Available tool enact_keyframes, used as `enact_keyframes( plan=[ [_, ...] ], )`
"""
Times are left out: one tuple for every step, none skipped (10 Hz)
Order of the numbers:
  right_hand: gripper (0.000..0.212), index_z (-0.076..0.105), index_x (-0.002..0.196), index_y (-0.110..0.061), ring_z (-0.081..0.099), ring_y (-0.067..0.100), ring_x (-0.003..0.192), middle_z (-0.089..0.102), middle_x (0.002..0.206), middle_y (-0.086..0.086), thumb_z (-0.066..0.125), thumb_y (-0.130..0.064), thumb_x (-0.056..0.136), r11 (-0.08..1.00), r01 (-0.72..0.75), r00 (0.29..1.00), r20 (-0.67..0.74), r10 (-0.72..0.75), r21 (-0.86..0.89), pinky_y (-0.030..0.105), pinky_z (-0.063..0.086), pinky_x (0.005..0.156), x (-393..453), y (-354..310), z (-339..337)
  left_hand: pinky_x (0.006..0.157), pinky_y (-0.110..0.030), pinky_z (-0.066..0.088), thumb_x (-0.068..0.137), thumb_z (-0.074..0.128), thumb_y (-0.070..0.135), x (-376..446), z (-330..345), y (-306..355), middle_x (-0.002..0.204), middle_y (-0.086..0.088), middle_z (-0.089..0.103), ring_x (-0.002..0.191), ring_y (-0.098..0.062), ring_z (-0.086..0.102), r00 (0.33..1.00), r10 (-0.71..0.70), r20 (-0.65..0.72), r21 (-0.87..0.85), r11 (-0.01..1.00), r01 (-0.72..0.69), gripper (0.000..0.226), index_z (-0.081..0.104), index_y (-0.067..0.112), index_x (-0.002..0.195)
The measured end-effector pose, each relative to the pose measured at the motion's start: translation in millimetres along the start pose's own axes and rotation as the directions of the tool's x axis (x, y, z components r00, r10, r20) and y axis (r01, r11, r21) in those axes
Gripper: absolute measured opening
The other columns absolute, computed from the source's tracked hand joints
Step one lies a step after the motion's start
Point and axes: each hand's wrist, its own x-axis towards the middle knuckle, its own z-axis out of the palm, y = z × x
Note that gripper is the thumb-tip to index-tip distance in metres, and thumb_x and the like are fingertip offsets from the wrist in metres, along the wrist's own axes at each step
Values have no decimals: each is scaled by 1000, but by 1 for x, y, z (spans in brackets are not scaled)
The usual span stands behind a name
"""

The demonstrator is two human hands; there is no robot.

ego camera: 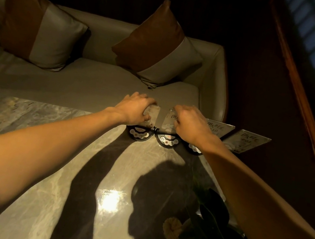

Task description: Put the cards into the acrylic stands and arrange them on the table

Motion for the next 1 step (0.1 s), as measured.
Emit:
enact_keyframes(
  plan=[
    [42, 51, 137, -9, 54, 32, 126, 60, 133, 14, 58, -21, 97, 999, -35, 999, 20, 35, -8, 44, 36, 114, -1, 0, 0, 106, -50, 35, 90, 67, 34, -2, -4, 3, 141, -9, 50, 129, -30, 44, 1000, -9, 3, 46, 999, 9, 60, 44, 24, 144]
  ],
)
